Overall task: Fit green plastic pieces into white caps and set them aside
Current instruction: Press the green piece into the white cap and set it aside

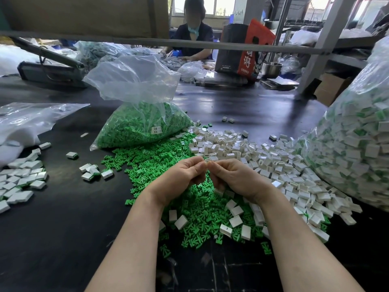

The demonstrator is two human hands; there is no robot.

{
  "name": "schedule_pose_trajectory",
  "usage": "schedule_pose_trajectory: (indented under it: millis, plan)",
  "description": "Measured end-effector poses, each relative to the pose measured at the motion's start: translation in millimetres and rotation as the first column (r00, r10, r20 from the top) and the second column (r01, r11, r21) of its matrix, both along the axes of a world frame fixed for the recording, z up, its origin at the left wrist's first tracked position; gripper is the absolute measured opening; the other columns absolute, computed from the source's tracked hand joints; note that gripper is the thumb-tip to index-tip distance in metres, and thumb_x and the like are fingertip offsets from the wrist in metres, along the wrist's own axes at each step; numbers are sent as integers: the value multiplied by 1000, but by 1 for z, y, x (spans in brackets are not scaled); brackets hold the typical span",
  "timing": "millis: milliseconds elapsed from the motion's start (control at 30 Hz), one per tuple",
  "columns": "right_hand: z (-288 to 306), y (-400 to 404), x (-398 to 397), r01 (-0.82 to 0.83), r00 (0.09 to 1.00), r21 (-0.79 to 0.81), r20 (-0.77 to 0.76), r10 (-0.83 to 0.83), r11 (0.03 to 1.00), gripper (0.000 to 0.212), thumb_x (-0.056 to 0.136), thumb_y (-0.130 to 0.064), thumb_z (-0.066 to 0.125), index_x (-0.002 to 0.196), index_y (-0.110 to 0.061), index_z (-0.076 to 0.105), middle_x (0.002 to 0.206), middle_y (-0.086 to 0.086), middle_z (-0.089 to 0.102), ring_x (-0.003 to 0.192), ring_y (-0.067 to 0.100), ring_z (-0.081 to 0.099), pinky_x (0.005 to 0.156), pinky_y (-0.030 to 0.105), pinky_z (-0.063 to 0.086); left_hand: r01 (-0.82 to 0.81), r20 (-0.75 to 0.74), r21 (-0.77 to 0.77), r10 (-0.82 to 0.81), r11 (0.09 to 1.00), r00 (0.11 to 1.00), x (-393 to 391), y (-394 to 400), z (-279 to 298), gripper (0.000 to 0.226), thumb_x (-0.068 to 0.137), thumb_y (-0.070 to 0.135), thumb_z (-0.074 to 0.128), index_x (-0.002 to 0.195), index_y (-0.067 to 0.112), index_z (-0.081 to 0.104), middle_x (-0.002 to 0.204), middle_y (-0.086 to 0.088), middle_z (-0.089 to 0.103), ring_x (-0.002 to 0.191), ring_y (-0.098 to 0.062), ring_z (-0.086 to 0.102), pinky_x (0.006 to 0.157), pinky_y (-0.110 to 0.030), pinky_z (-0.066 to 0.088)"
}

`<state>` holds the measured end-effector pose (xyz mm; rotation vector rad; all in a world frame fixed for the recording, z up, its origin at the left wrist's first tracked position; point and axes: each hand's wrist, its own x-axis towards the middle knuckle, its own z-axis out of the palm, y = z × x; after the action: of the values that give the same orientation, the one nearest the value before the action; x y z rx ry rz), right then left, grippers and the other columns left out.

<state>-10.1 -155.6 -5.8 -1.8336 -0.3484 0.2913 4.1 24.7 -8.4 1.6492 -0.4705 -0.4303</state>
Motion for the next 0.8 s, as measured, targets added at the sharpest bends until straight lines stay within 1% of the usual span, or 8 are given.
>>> schedule_pose_trajectory:
  millis: [100,233,367,500,633,667,733,800]
  plan:
    - [0,0,-1,-4,1000,33,-4,4,999,45,86,-58,52,60,-22,61,54,-3,54,45,9,46,45,19,39,-4,22,-12,4,1000,1000,-1,0,2,23,103,21,45,82,14,54,72,-1,48,55,0,43,49,-7,35]
    - [0,1,-1,32,999,87,1,-32,996,43,83,-57,53,59,-22,60,52,-9,55,44,4,45,45,15,39,-53,23,-91,55,994,998,0,0,4,19,99,19,53,86,15,67,64,10,54,52,3,46,49,-7,36]
    - [0,3,-1,66,997,93,33,-69,993,53,85,-62,44,61,-19,61,51,-8,53,45,4,44,49,12,39,-104,48,-153,113,983,992,0,3,6,17,85,32,63,93,26,77,68,5,57,53,-3,41,49,-11,36]
    - [-1,3,1,100,994,136,22,-104,986,62,91,-62,31,64,-18,64,61,2,57,55,10,51,59,17,45,-117,69,-155,129,981,989,-1,4,6,15,86,23,64,96,23,75,75,3,68,60,-3,53,55,-12,42]
    - [0,2,1,136,988,173,50,-146,976,62,96,-57,31,73,-10,65,65,3,60,59,10,55,61,16,46,-171,114,-161,191,972,975,-1,2,7,12,89,14,65,92,23,73,80,6,74,74,-1,65,65,-10,47]
    - [0,2,1,144,987,162,54,-154,976,62,95,-57,31,75,-10,65,66,4,61,59,10,55,62,16,45,-186,112,-169,207,968,972,-1,1,8,10,86,19,67,90,26,74,84,5,74,81,-4,67,72,-13,49]
    - [0,4,2,145,987,131,55,-153,981,65,95,-60,31,77,-9,68,67,5,62,61,11,56,63,18,44,-219,107,-182,241,959,965,-3,-1,9,12,78,31,70,88,32,76,95,-6,72,95,-14,67,85,-21,48]
    - [1,7,1,129,990,117,40,-135,985,68,95,-63,31,84,-9,72,70,5,66,63,11,58,64,19,44,-228,76,-218,249,949,965,-4,-4,11,15,75,33,72,88,33,77,98,-19,67,96,-18,66,86,-23,46]
